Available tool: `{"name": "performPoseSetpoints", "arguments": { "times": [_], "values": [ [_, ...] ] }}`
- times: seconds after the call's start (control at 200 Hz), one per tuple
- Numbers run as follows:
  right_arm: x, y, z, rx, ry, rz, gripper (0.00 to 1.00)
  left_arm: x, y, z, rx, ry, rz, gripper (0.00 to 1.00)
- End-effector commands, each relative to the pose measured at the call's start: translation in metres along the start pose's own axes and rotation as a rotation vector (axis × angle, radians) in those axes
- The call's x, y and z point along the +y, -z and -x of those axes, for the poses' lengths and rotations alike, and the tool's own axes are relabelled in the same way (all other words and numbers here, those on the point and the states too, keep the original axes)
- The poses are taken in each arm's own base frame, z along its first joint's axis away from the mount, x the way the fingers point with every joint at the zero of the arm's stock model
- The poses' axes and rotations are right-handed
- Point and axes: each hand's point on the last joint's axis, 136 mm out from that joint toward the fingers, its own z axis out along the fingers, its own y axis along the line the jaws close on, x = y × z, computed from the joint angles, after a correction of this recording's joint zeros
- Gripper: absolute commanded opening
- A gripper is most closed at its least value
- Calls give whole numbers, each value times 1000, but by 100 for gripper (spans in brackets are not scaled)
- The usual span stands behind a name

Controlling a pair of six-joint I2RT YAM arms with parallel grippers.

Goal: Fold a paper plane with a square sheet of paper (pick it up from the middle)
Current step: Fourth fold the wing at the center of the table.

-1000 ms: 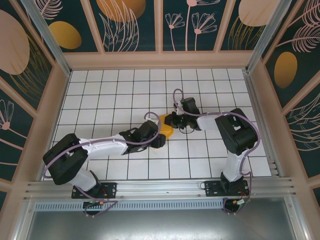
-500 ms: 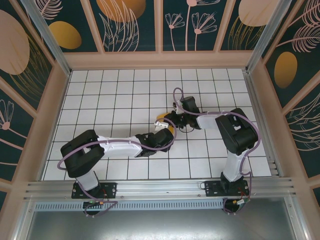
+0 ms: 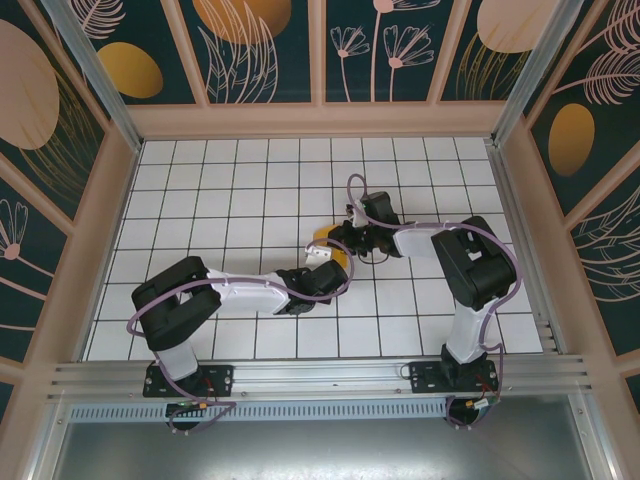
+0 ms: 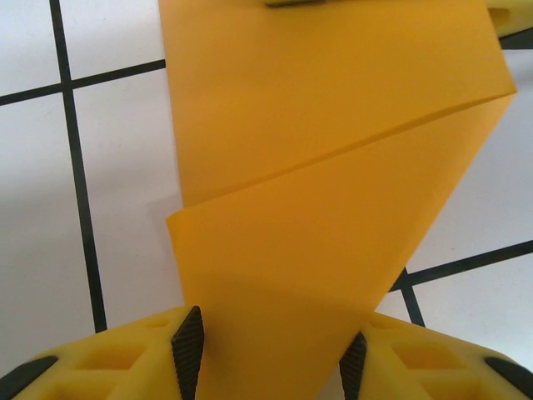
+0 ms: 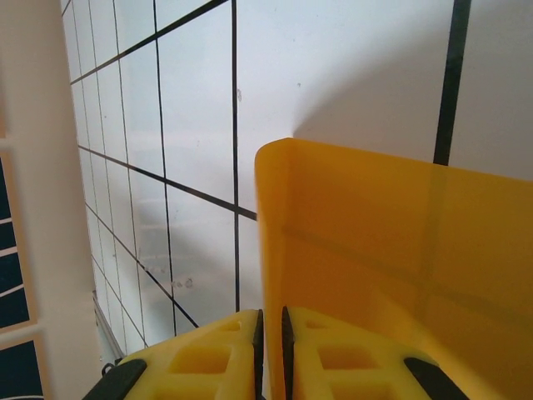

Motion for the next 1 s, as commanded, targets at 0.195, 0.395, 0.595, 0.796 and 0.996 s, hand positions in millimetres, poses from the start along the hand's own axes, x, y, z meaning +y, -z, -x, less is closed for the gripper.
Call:
{"name": "performPoseSetpoints", "arguments": {
  "times": [0.195, 0.395, 0.595, 0.796, 0.996],
  "values": [
    [18, 10, 9, -22, 23, 28, 18, 5, 4, 3, -20, 9, 40, 39],
    [19, 11, 10, -23, 24, 29, 18, 9, 5, 3, -27, 16, 50, 30],
    [21, 14, 11, -30, 28, 27, 20, 8, 4, 3, -27, 16, 48, 23],
    [31, 31, 16, -76, 58, 11, 27, 1, 3, -1, -18, 32, 0, 18],
    [36, 59, 21, -148, 89, -31, 32, -10, 5, 0, -13, 67, -103, 18]
  ]
}}
